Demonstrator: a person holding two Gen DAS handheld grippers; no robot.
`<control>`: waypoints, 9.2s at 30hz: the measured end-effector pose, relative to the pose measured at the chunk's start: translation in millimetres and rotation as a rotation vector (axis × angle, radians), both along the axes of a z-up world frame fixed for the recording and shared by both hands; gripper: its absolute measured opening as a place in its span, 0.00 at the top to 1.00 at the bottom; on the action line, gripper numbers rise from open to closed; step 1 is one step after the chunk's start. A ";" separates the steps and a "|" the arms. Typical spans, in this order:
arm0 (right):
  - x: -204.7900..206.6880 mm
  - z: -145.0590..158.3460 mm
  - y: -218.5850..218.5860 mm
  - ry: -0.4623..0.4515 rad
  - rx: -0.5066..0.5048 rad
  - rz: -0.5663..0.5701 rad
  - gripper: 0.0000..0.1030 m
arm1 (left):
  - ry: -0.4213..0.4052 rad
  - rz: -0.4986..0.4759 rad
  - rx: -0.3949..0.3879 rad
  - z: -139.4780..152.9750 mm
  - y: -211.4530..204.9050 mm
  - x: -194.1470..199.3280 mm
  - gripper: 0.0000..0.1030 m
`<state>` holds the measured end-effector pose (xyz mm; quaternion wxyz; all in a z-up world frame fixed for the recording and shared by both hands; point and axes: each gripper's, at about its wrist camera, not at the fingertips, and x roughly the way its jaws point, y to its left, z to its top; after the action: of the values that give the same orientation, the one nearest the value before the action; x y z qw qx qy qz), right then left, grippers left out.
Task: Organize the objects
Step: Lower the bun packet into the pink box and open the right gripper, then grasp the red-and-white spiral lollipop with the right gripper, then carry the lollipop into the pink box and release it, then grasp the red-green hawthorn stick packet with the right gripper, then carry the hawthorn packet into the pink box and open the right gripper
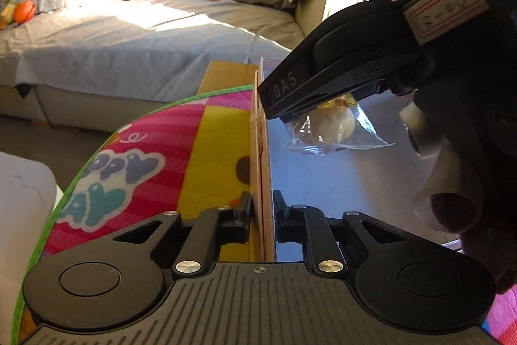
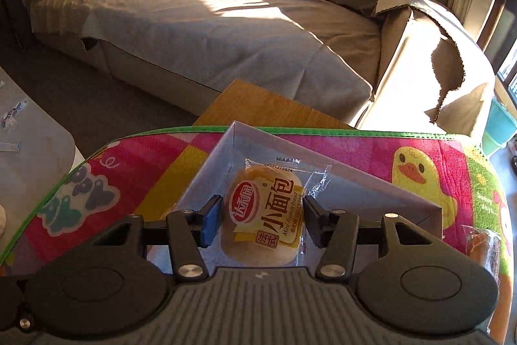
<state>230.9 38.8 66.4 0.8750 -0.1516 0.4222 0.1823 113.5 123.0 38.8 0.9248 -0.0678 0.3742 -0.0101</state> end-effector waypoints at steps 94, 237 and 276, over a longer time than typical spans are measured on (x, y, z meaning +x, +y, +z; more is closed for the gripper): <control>-161.1 -28.9 -287.4 0.047 0.267 -0.190 0.28 | 0.027 0.019 0.055 3.5 -8.8 -4.6 0.86; -175.9 2.7 -246.0 -0.004 0.181 -0.238 0.65 | 0.001 0.013 0.053 6.9 -6.4 -13.6 0.88; -102.6 16.8 -88.6 -0.044 0.354 -0.029 0.62 | -0.003 0.001 0.019 7.3 -2.6 -16.7 0.86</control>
<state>128.3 -49.8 83.2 0.8995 0.0069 0.3664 0.2378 96.8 120.4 46.1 0.9260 -0.0593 0.3727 -0.0063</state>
